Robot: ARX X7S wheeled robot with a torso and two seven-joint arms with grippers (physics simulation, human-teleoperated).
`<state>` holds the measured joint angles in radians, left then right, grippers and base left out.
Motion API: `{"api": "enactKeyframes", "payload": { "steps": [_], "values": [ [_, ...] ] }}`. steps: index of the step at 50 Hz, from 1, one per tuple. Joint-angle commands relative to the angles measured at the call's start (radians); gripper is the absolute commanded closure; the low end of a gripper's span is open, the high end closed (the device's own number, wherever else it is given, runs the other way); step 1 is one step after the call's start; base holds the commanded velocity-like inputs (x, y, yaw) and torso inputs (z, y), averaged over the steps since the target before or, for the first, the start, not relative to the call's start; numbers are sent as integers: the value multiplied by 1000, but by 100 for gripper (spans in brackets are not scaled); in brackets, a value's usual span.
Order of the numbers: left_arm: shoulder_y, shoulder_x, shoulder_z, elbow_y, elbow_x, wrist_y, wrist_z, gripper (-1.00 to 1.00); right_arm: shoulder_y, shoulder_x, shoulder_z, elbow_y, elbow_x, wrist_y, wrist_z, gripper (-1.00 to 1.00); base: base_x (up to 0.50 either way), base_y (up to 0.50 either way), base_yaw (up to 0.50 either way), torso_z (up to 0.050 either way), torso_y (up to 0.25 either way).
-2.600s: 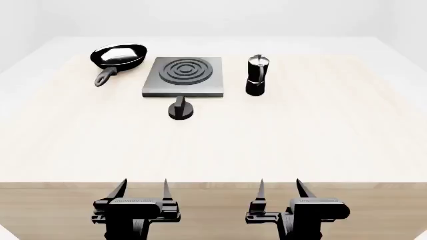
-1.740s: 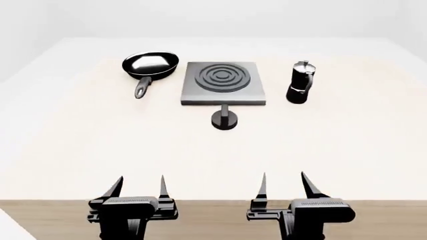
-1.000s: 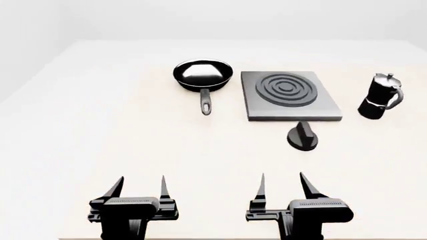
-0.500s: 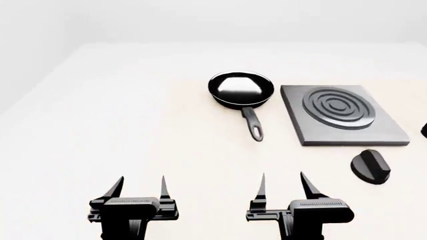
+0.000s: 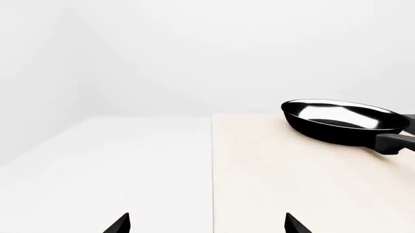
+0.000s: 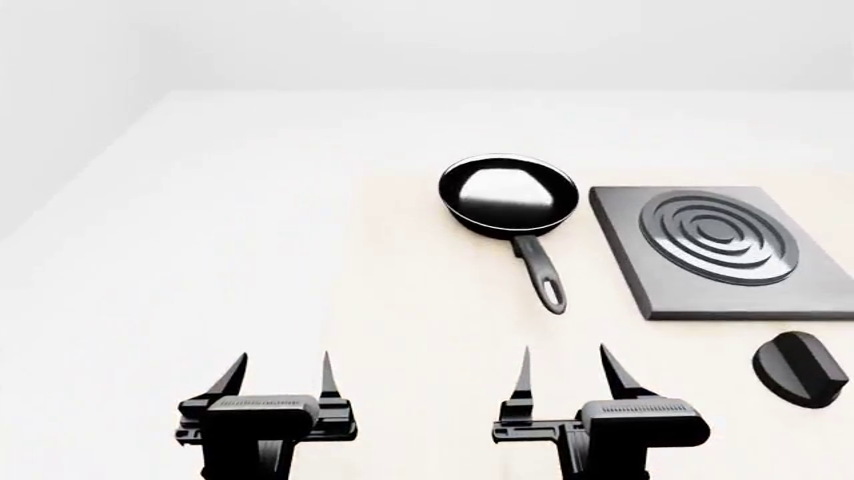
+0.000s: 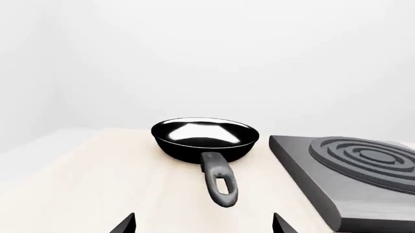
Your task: Turn on the stove and put the frying pan on it.
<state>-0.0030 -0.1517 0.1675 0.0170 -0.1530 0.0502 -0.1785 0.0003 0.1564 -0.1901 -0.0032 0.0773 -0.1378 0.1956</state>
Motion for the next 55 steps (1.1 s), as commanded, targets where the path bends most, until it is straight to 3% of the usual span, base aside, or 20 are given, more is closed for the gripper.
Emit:
{"api": "enactKeyframes", "payload": {
  "steps": [1,15,43,44,55],
  "values": [
    [1,-6,8,-2,-7,4,-6,-100,1,6,-7,4,15,-5,2,-100,500,-273,0,0,0],
    [3,-12,16,9,-12,16,-20,-100,-2,12,-12,1,33,-10,8,-100,120,-52,0,0,-7],
    [-3,-25,29,11,-31,20,-31,-100,3,21,-20,0,78,-23,11,-100,0,0,0,5,-171],
    [-4,-26,28,10,-35,19,-31,-100,-2,16,-12,-9,139,-44,-21,-100,0,0,0,0,0],
    [-1,-31,27,13,-48,23,-38,-100,-23,76,36,-260,184,194,75,-100,0,0,0,0,0]
  ]
}}
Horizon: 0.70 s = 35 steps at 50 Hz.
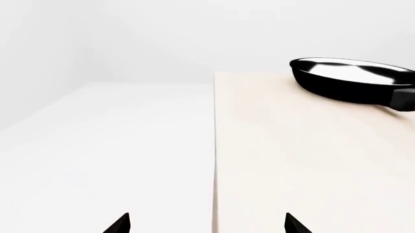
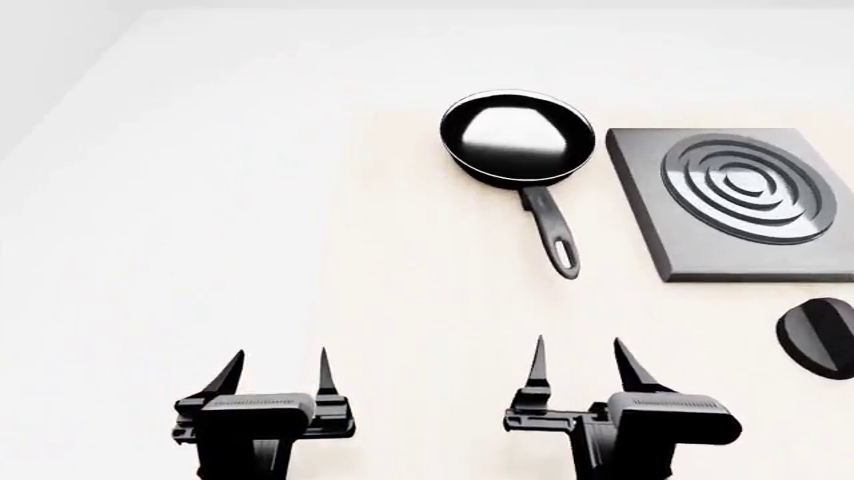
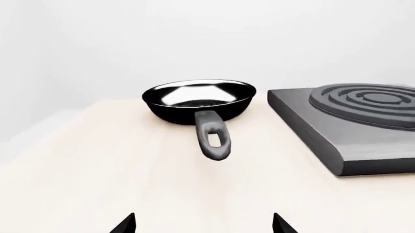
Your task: Turn on the stove and put the frying pan on it.
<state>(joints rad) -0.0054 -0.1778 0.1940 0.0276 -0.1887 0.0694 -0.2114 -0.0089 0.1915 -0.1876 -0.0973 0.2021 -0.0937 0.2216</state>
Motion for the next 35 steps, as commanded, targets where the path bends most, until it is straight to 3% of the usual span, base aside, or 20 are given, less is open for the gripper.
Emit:
{"api": "enactKeyframes", "payload": {
  "steps": [1,12,35],
  "values": [
    [2,-5,1,2,-12,5,-6,-100,-14,49,37,-183,57,177,59,-100,0,0,0,0,0],
    [-5,-8,8,-5,-15,4,-12,-100,-32,132,145,-305,126,320,115,-100,0,0,0,0,0],
    [-5,-17,20,-5,-19,7,-26,-100,-103,214,350,-357,200,398,194,-100,0,0,0,0,0]
  ]
}}
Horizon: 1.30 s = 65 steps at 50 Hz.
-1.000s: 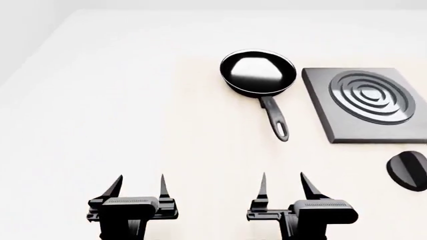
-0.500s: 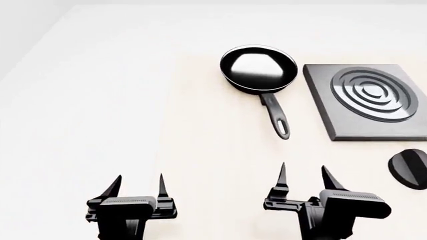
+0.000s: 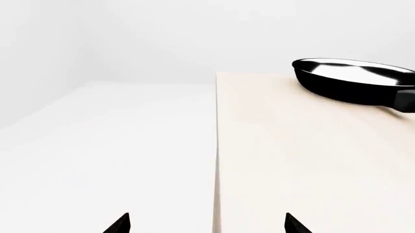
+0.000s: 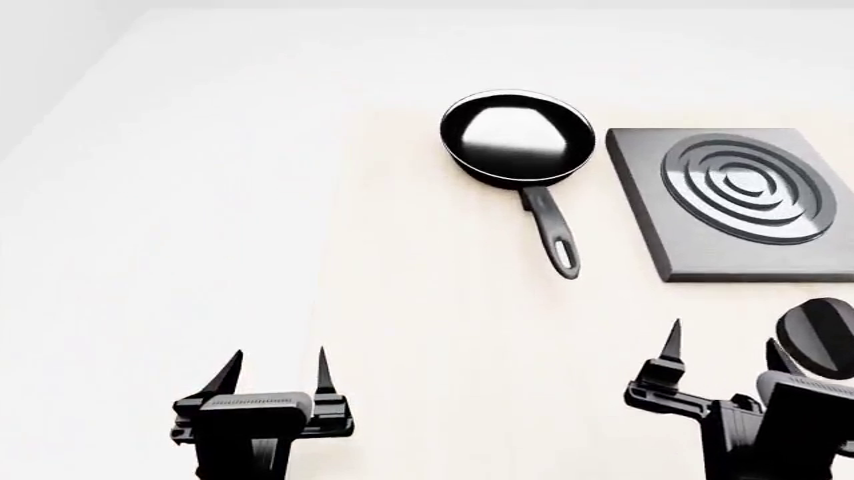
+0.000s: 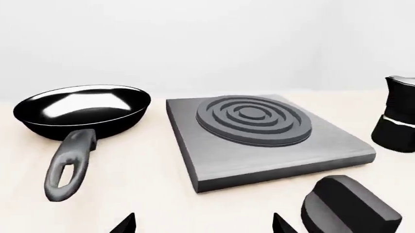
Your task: Turn on the stove and put the frying pan on it.
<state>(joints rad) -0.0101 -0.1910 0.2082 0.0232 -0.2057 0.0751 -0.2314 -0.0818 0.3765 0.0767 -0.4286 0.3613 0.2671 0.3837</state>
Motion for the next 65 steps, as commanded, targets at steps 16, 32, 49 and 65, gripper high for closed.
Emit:
{"api": "enactKeyframes", "payload": {
  "steps": [16,32,49,65],
  "values": [
    [3,-11,13,2,-9,4,-13,-100,-80,25,179,-17,82,25,58,-100,0,0,0,0,0],
    [3,-16,16,0,-16,10,-23,-100,-96,39,237,23,102,10,56,-100,0,0,0,0,0],
    [2,-22,24,0,-20,11,-30,-100,-81,50,285,118,104,-25,48,-100,0,0,0,0,0],
    [2,-28,30,1,-27,12,-36,-100,-8,72,270,248,83,-28,37,-100,0,0,0,0,0]
  ]
}}
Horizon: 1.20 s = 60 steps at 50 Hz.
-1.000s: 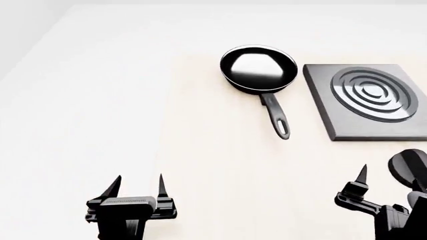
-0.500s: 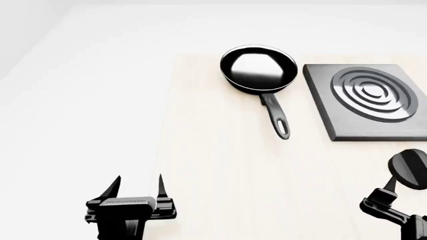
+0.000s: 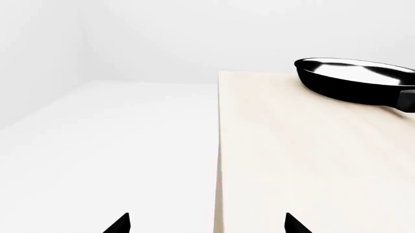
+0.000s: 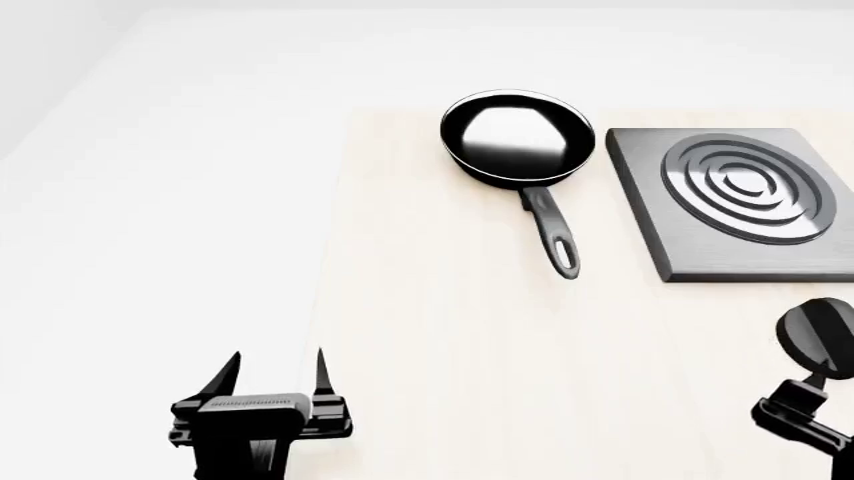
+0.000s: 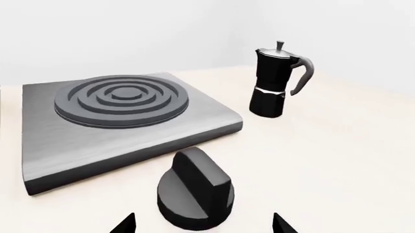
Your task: Turn on the stove and put the frying pan on it.
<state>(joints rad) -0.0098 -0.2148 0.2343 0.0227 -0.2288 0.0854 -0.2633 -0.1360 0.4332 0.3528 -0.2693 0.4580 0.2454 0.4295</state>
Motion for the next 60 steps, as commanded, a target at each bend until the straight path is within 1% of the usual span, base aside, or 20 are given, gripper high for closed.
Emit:
{"api": "enactKeyframes", "payload": {
  "steps": [1,26,60],
  "values": [
    [2,-4,5,2,-4,2,-5,-100,51,15,-7,99,-16,-10,-11,-100,0,0,0,0,0],
    [-10,-10,14,-8,-15,-2,-13,-100,207,37,-67,351,-69,-38,-42,-100,0,0,0,0,0],
    [-7,-23,28,-5,-25,5,-28,-100,335,70,-112,504,-104,-21,-53,-100,0,0,0,0,0]
  ]
}}
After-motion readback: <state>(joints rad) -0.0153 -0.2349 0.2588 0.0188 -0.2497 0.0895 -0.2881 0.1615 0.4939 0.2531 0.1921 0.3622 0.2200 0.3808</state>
